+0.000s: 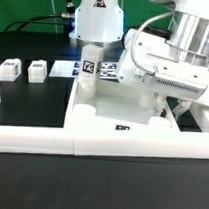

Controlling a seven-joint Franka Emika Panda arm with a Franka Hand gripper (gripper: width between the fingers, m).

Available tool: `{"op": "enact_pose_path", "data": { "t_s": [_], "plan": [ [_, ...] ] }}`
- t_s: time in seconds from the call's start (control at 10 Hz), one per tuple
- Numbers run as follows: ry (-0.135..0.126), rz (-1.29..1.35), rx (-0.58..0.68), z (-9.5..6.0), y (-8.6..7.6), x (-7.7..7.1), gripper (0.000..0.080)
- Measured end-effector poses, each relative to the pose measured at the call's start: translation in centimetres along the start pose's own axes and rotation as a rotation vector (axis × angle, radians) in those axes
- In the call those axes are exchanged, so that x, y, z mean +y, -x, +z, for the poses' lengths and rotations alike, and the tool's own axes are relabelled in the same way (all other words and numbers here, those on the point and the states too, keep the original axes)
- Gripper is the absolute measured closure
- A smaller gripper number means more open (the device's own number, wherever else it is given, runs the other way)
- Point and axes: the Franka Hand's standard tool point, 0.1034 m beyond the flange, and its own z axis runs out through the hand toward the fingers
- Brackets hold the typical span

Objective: Assemble square table

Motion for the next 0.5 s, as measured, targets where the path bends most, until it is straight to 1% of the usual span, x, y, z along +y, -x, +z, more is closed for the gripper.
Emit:
{"op": "enact_pose_path", "data": {
  "t_s": [0.1,0.2,0.3,0.5],
  "plan": [
    [0.003,0.001,-0.001,-0.1,0.0,0.4,0.0730],
    [0.006,-0.004,0.000,-0.4,0.1,1.3,0.0730],
    [0.015,0.008,-0.003,-0.5,0.3,1.9,0.0730],
    [0.040,0.018,-0.015,-0.4,0.4,1.9,0.0730]
  ]
}}
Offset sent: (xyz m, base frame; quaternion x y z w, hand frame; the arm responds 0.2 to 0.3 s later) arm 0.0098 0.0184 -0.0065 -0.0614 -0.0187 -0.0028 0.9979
